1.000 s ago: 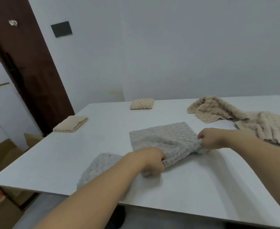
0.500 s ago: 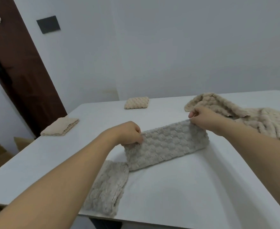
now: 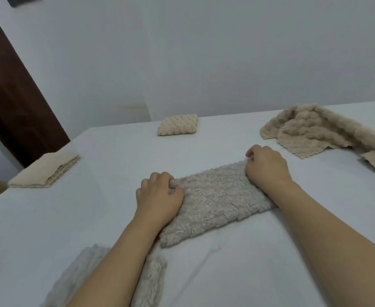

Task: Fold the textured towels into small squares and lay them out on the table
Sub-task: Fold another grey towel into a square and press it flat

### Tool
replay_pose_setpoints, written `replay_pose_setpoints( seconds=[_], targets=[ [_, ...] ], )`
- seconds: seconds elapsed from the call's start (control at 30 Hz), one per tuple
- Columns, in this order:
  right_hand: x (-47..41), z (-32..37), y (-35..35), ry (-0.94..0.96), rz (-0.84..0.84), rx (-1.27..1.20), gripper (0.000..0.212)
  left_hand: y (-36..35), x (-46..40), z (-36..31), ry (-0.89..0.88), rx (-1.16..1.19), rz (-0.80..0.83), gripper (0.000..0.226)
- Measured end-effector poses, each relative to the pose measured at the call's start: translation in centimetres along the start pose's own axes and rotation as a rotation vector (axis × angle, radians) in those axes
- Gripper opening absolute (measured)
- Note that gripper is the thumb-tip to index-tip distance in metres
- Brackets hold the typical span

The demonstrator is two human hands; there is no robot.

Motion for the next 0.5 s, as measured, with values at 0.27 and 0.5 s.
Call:
replay_pose_setpoints(
  seconds=[0.27, 0.5],
  targets=[
    [-0.3, 0.1, 0.7, -0.181, 0.031, 0.208, 0.032, 0.6, -1.0, 0.1, 0.011, -0.039, 0.033, 0.021],
    [-0.6, 0.4, 1.2, -0.107, 0.032, 0.002, 0.030, 0.9, -0.5, 0.1, -0.069, 0.282, 0.014, 0.017]
  ],
)
Point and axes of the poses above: each hand's wrist, its own x-axis away from the middle knuckle, its own y-axis out of the back of the hand, z = x × y, the point moved 3 cm from there along -x, towards the middle knuckle, and after that the axes turned 1 degree about -x, right-handed, at the moved point
